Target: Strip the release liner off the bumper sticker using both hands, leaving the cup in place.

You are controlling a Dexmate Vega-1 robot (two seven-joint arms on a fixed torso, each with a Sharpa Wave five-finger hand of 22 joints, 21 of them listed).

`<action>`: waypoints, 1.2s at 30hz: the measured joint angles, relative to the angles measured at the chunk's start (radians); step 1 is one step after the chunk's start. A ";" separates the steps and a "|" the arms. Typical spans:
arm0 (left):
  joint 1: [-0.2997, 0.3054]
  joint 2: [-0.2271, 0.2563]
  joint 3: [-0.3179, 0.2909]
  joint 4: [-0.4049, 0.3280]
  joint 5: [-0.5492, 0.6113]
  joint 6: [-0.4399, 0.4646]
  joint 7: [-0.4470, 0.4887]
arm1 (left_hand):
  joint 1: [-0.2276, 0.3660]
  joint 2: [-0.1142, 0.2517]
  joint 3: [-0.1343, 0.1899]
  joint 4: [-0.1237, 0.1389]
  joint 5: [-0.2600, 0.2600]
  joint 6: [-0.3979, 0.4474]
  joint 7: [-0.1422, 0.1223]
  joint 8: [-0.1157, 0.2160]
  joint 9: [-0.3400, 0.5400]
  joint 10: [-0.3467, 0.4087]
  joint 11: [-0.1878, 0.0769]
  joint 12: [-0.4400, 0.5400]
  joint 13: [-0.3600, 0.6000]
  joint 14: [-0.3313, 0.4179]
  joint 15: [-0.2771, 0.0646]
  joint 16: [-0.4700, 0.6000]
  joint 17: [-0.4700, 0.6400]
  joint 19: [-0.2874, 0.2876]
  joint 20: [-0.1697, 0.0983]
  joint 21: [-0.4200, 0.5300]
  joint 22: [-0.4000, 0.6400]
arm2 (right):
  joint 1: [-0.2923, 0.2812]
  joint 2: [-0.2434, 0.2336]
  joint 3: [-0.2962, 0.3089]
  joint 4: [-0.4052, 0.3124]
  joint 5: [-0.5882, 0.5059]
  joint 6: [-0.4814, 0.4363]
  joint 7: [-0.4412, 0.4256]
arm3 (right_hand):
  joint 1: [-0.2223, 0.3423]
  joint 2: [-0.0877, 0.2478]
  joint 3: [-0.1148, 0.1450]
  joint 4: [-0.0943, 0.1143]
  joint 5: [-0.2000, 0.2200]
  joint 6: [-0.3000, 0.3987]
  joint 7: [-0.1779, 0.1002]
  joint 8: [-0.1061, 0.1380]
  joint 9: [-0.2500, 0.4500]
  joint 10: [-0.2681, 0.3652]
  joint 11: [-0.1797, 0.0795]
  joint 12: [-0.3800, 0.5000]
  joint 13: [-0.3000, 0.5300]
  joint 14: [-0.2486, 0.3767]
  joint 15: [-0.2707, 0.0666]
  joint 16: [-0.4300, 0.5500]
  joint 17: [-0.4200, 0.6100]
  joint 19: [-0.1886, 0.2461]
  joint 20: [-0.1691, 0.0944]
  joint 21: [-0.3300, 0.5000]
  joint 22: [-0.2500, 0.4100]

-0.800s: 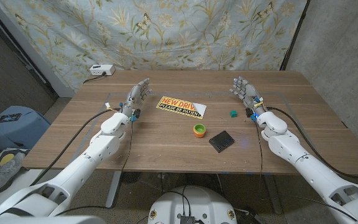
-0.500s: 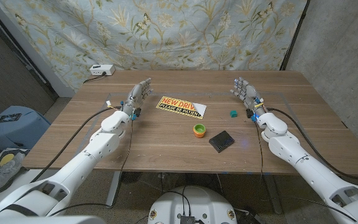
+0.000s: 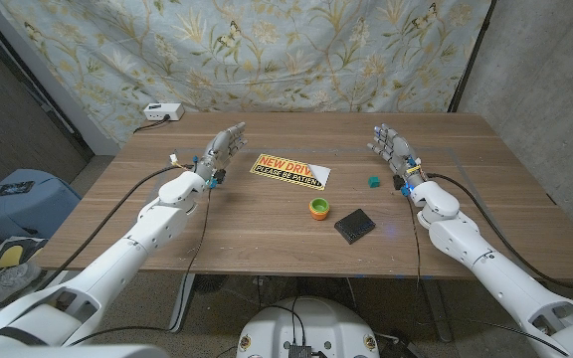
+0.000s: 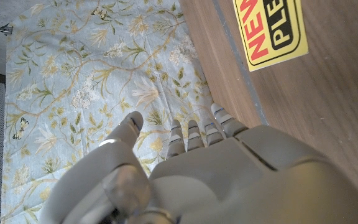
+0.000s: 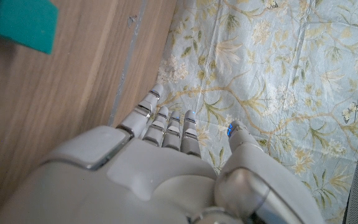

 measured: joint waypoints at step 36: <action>-0.172 0.174 0.119 -0.114 0.196 0.179 -0.173 | 0.155 -0.027 0.026 -0.090 0.111 0.067 -0.011 0.011 0.000 0.061 -0.046 0.008 0.000 0.029 -0.036 0.004 0.000 0.020 -0.005 -0.033 0.000 | 0.016 0.005 0.017 0.049 -0.002 0.048 0.009 | 0.012 0.004 0.001 -0.015 -0.001 0.005 -0.005 0.000 0.000 -0.007 0.000 0.000 0.000 -0.004 0.003 0.000 -0.005 0.000 0.000 0.000 0.000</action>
